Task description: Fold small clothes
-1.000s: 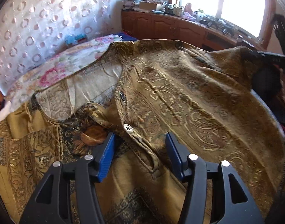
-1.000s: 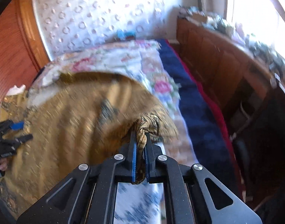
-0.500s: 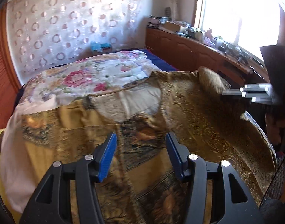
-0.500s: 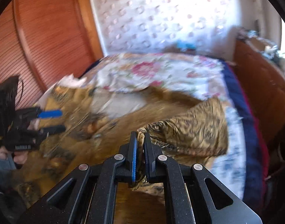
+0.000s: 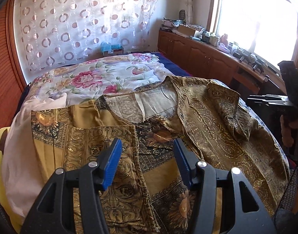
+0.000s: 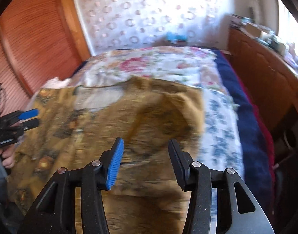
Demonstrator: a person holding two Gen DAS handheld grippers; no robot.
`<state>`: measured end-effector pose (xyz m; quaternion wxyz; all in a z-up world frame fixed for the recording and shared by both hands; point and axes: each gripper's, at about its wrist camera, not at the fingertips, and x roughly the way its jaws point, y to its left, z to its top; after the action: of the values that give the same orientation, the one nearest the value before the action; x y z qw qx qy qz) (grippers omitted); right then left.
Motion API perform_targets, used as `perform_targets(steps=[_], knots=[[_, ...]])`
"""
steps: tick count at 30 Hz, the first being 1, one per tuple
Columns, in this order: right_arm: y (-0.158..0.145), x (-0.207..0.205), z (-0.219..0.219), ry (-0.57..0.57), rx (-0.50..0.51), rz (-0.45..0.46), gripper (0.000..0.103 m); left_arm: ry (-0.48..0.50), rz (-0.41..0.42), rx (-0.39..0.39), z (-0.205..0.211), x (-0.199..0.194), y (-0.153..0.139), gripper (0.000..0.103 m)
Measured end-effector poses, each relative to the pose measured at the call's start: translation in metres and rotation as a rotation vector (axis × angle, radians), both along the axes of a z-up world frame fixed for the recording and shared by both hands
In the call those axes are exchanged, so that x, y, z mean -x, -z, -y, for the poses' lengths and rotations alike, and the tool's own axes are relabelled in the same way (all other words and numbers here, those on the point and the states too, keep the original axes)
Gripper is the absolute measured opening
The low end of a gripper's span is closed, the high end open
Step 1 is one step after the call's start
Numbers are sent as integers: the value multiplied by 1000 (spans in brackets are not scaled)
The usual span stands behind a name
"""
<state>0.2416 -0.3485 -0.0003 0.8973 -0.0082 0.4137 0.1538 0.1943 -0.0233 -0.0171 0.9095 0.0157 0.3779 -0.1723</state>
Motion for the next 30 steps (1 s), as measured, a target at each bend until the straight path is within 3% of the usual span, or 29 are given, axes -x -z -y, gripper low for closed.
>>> perform_targets(steps=[11, 14, 15, 17, 27, 29, 30], knots=[[29, -46, 17, 93, -60, -86, 45, -26, -15, -11, -7, 1, 6, 54], [25, -56, 9, 51, -57, -92, 13, -49, -20, -17, -16, 1, 8, 54], [22, -58, 4, 25, -63, -90, 6, -57, -20, -15, -19, 1, 9, 54], [17, -61, -3, -28, -107, -92, 3, -77, -24, -9, -26, 2, 10, 54], [-16, -76, -87, -264, -155, -65, 5, -134, -30, 1, -43, 4, 16, 54], [-16, -79, -93, -276, -142, -74, 26, -144, -28, -2, -46, 3, 17, 54], [-17, -82, -94, -254, -107, -74, 42, -148, -27, -4, -48, 3, 17, 54]])
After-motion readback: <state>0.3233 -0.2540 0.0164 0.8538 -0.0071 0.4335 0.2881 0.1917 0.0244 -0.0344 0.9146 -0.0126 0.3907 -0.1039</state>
